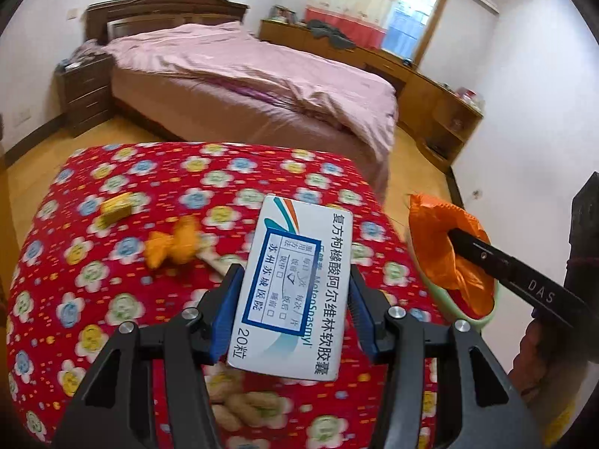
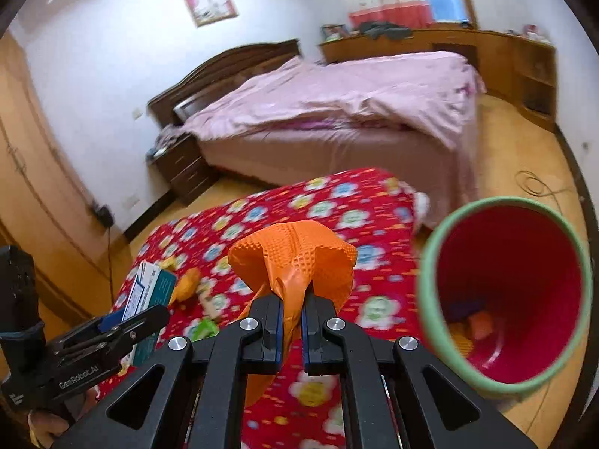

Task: Collect trash
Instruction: 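Carry both items over the red bucket and open both tools to drop them, then move both open tools back over the quilt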

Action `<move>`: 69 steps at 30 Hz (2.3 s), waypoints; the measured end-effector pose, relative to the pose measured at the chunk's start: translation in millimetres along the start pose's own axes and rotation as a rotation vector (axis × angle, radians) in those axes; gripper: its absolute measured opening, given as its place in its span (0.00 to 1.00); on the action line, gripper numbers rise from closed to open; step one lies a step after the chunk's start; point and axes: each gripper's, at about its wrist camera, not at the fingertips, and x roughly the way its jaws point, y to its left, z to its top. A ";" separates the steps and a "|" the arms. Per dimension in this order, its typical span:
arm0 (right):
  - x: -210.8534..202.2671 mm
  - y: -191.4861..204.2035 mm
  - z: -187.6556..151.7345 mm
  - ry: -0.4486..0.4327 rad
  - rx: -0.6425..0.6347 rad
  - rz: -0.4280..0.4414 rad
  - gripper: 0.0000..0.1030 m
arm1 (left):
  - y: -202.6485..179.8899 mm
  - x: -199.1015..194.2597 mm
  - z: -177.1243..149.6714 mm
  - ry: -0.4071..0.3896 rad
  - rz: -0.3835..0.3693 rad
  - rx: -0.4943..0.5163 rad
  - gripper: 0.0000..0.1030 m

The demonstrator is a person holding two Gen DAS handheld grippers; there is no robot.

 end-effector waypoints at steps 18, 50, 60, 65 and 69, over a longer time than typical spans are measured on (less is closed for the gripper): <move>-43.9 -147.0 -21.9 -0.041 0.209 -0.191 0.07 | -152.8 79.4 -3.4 0.111 -0.150 0.228 0.53; -38.4 -205.6 -35.5 -0.015 0.330 -0.210 0.53 | -197.9 137.2 -10.4 0.188 -0.191 0.280 0.63; -46.7 -168.9 -37.3 -0.023 0.294 -0.190 0.69 | -158.0 94.9 -5.9 0.125 -0.151 0.226 0.63; -45.8 -142.9 -36.7 -0.029 0.275 -0.170 0.70 | -130.7 71.2 -4.0 0.090 -0.122 0.195 0.63; -42.2 -122.5 -36.6 -0.025 0.263 -0.147 0.73 | -105.3 53.4 -2.0 0.059 -0.090 0.167 0.63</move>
